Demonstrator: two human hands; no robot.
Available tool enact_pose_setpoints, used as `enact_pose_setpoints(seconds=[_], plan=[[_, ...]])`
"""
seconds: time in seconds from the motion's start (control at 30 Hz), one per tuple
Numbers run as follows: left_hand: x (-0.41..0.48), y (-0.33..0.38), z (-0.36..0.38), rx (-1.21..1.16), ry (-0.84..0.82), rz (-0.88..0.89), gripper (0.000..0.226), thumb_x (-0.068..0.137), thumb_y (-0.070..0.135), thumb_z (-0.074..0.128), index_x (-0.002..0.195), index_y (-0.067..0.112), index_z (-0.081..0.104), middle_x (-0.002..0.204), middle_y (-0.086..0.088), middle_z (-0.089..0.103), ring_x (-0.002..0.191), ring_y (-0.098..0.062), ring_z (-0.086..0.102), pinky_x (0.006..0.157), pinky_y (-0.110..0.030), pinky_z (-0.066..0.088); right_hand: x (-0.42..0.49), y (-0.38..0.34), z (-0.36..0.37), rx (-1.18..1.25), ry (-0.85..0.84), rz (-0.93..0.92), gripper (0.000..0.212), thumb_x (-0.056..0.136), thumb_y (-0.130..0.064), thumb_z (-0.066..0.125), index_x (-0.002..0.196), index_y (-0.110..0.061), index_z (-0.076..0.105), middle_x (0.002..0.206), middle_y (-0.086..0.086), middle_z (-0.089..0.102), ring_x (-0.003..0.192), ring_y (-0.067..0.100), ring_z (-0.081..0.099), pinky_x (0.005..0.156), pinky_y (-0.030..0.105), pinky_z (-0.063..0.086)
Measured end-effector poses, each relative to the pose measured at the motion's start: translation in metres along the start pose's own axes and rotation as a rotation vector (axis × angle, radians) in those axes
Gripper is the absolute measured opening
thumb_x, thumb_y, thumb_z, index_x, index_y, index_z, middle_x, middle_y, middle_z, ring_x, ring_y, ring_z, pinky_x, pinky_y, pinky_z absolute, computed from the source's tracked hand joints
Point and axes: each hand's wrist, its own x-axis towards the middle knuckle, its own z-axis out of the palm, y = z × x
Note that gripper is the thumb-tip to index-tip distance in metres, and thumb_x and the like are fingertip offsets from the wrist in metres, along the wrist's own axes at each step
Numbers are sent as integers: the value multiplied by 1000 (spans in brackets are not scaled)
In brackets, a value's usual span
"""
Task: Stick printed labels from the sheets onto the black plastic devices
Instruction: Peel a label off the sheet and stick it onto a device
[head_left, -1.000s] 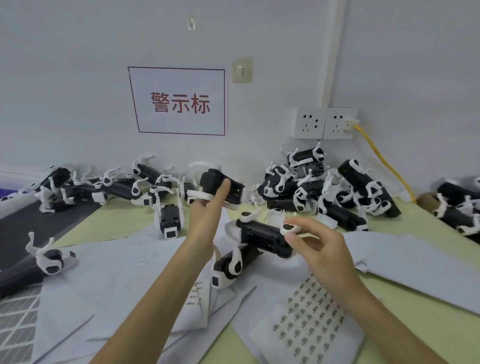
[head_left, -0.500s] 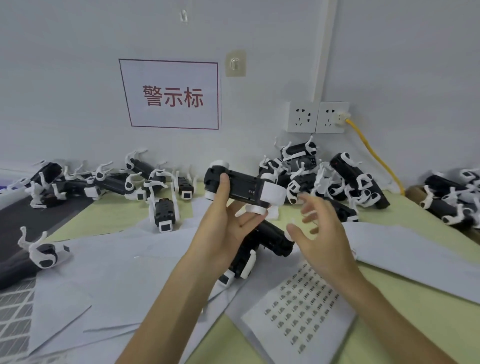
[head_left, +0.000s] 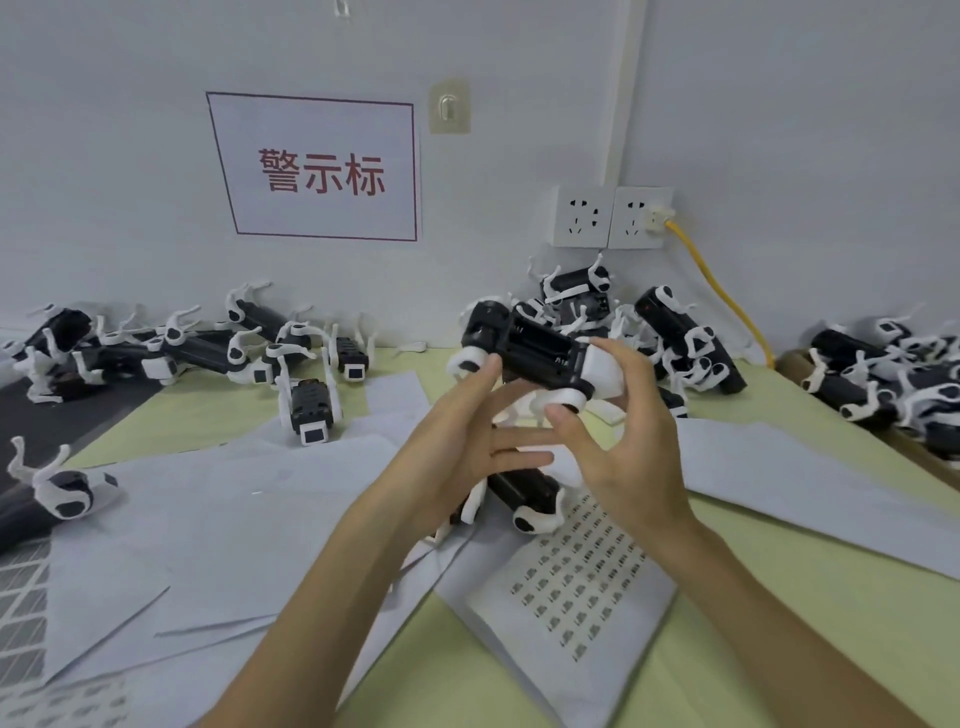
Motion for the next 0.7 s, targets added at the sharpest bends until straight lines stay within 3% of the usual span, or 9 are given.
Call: enact_pose_setpoints(seconds=[0.1,0.2,0.3,0.37,0.43,0.5,0.6,0.7], plan=[[1,-2,-3,51,147,87,49,99,47,57,135,15,60,137,-5,64,109,-30,72,85,-34,59,4,0,-4,14,66,-24,55,89,-35,73,135,-22,47,127,-5,57,117,18,59,94,39,52],[-1,-10,0,326,211,217,35,95,47,54,120,27,69,121,11,71,115,-11,68,97,-26,50,4,1,-6,40,118,-66,56,86,-30,78,133,-19,49,123,2,59,112,26,62,88,47,55],[-2,-15,-4,679,301,355,34,97,50,47,110,33,75,121,17,63,117,7,55,94,-10,38,8,3,-8,45,195,-59,54,86,-29,80,131,-20,51,123,6,59,113,27,62,89,47,56],[-2,-16,-13,835,371,387,38,98,52,45,99,31,76,117,20,61,114,5,55,103,-22,37,11,7,-12,82,223,16,53,85,-30,79,130,-18,52,122,7,61,112,29,63,90,49,56],[-1,-15,-20,1007,402,348,34,101,48,47,94,29,74,113,18,64,112,-3,57,118,-53,26,12,10,-15,103,225,76,52,83,-31,80,126,-18,55,119,6,62,110,31,65,91,50,57],[0,-15,-23,1212,487,302,24,103,38,52,105,25,72,120,10,63,119,-12,56,120,-64,11,11,12,-15,78,206,109,50,81,-32,80,124,-21,57,116,3,63,108,29,65,91,48,56],[-1,-12,-22,1398,702,359,39,101,24,59,138,14,55,144,-5,52,141,-25,44,125,-58,0,10,11,-11,41,166,140,49,77,-34,80,120,-24,59,115,-3,63,105,20,64,87,42,57],[-7,-7,-22,1292,699,770,55,92,9,67,144,6,49,148,-12,50,142,-29,43,125,-46,21,9,9,-10,19,88,113,49,75,-30,79,119,-23,60,115,-5,61,104,16,62,85,35,55]])
